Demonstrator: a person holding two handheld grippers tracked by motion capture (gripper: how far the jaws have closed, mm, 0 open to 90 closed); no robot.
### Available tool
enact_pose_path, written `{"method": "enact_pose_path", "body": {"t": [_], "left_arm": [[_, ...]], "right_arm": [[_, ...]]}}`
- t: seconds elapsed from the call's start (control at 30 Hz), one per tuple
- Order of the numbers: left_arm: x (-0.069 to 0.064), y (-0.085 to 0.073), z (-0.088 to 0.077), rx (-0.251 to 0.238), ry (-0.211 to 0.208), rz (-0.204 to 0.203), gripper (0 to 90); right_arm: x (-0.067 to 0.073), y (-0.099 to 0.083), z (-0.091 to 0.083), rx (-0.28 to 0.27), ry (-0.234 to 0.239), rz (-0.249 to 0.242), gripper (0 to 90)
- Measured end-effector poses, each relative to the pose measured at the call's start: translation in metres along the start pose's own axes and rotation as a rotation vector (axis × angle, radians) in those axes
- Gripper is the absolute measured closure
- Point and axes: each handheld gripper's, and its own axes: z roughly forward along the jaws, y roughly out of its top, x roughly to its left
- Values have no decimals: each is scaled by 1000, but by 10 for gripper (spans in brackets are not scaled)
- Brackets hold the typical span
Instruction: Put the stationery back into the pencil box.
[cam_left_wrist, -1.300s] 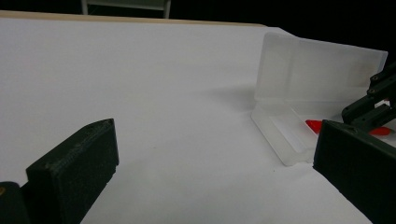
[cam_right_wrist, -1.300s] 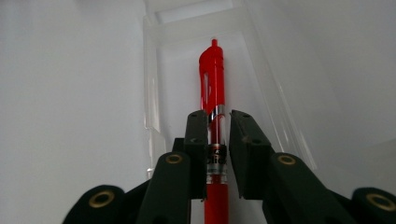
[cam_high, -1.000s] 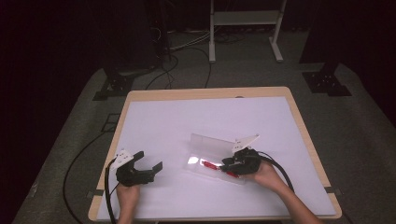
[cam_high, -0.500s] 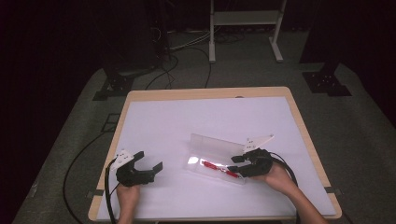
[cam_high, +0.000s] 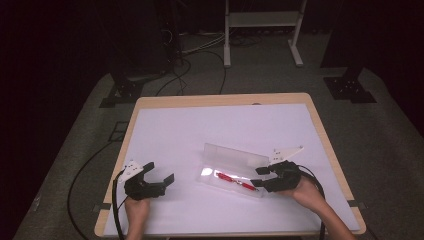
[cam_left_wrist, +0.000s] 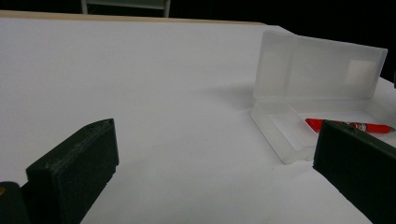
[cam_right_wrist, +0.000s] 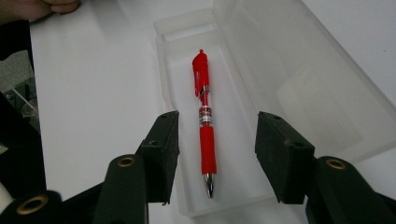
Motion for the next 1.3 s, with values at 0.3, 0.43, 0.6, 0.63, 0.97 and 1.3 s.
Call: {"method": "enact_pose_path", "body": {"t": [0.3, 0.43, 0.6, 0.63, 0.97, 1.3], "left_arm": [[0, 0, 0, 0, 2, 2, 0], [0, 0, 0, 0, 2, 2, 0], [0, 0, 0, 0, 4, 3, 0], [0, 0, 0, 0, 4, 3, 0], [0, 0, 0, 1, 4, 4, 0], [-1, 0, 0, 3, 3, 6, 0]], "right_arm": [[-3, -10, -12, -7, -8, 23, 475], [-5, -13, -17, -15, -14, 34, 469], [-8, -16, -22, -18, -23, 40, 464], [-8, -17, -23, -18, -26, 42, 463], [-11, -25, -30, -18, -37, 52, 458], [-13, -31, -36, -22, -49, 64, 458]]}}
